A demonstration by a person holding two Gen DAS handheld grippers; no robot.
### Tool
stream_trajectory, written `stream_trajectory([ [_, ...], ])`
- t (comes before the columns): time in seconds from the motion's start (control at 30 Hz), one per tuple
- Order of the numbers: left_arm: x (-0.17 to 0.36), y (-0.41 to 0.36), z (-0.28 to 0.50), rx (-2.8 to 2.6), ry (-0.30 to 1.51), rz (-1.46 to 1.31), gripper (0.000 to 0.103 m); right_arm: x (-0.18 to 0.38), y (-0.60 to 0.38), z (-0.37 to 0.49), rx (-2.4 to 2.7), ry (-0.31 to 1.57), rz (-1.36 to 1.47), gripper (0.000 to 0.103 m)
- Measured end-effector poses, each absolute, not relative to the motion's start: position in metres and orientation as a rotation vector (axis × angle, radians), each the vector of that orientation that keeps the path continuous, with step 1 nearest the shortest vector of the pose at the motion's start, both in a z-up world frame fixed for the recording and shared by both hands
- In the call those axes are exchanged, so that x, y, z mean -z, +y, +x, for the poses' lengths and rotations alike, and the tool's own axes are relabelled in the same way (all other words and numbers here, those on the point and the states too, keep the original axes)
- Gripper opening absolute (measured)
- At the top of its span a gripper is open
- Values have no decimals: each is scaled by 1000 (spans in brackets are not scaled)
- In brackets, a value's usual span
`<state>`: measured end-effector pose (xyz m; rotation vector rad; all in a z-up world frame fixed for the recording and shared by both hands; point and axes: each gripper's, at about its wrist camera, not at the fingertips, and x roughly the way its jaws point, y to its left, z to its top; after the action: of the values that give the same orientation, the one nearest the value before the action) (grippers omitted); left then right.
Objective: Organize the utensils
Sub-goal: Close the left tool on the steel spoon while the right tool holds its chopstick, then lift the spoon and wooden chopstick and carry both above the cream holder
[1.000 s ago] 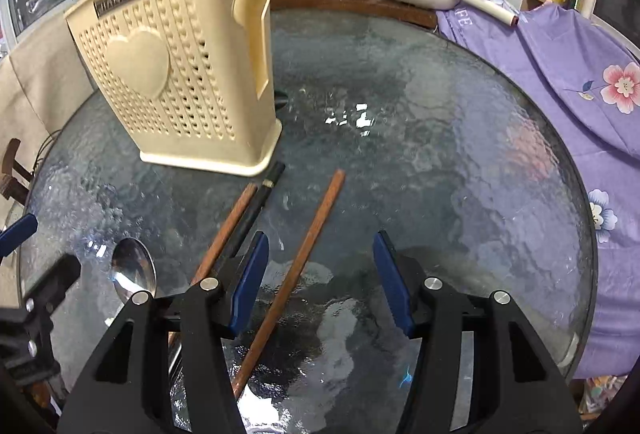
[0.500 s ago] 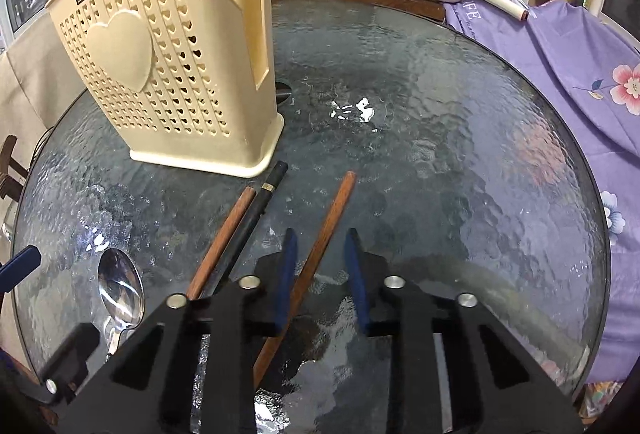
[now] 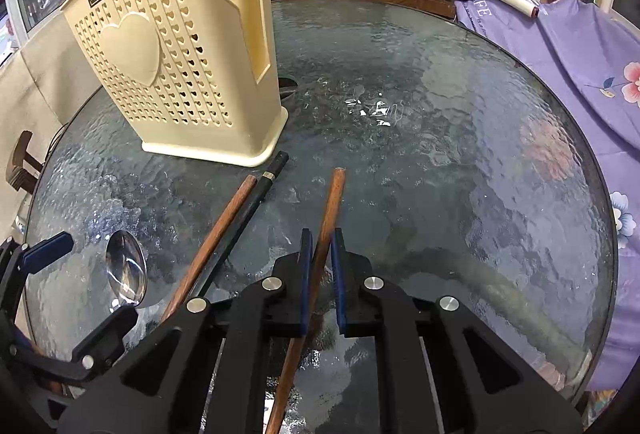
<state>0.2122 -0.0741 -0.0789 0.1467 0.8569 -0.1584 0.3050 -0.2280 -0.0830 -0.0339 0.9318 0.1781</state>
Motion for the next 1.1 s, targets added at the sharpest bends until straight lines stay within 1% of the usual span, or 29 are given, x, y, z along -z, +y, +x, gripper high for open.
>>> stream_trajectory([
  [0.2, 82, -78, 218, 167, 881, 143, 84, 86, -223, 296, -180, 925, -47, 10],
  [0.4, 80, -85, 226, 165, 898, 153, 72, 86, -221, 293, -183, 927, -54, 10],
  [0.5, 78, -91, 231, 173, 910, 157, 69, 86, -219, 293, -181, 928, -56, 10],
  [0.57, 78, -93, 234, 179, 911, 153, 64, 85, -219, 294, -178, 926, -54, 10],
  [0.7, 77, -96, 235, 194, 911, 145, 49, 85, -219, 295, -174, 920, -50, 10],
  [0.73, 77, -96, 235, 196, 911, 147, 46, 85, -219, 295, -174, 920, -48, 10],
  [0.93, 75, -97, 234, 205, 910, 129, 46, 84, -220, 297, -171, 920, -43, 9],
  [1.1, 62, -91, 228, 222, 871, 97, 46, 83, -222, 299, -174, 918, -33, 9],
])
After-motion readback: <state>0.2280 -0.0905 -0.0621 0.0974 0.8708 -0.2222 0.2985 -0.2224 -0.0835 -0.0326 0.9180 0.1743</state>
